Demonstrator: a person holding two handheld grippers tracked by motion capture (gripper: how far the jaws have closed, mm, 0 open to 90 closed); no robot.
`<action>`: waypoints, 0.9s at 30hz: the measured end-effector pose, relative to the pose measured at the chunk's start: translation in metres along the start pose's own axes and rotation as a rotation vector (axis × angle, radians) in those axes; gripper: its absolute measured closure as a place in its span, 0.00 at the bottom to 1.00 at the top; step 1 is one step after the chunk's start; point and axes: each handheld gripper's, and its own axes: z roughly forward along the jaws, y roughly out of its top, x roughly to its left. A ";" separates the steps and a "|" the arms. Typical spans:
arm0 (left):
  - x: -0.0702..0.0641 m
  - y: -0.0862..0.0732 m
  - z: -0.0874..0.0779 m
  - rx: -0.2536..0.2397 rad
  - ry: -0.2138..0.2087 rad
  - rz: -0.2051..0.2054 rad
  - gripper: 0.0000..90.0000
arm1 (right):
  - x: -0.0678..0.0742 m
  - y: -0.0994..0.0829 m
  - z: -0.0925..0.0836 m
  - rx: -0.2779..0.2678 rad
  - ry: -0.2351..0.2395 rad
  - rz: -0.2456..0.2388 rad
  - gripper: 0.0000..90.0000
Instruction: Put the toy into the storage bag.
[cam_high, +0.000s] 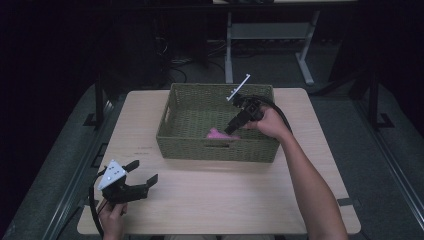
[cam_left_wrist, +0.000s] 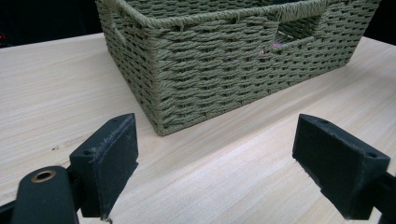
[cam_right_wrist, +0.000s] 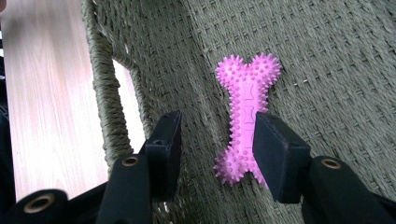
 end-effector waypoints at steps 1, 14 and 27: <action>0.000 0.000 0.000 0.002 0.000 0.003 0.15 | 0.001 0.000 0.000 -0.002 0.000 -0.001 0.56; -0.001 0.000 -0.001 0.000 0.000 0.003 0.15 | 0.004 -0.008 -0.006 -0.018 -0.031 0.013 0.50; -0.002 0.000 0.000 0.002 -0.001 0.009 0.15 | 0.016 -0.010 -0.022 -0.041 -0.063 0.005 0.47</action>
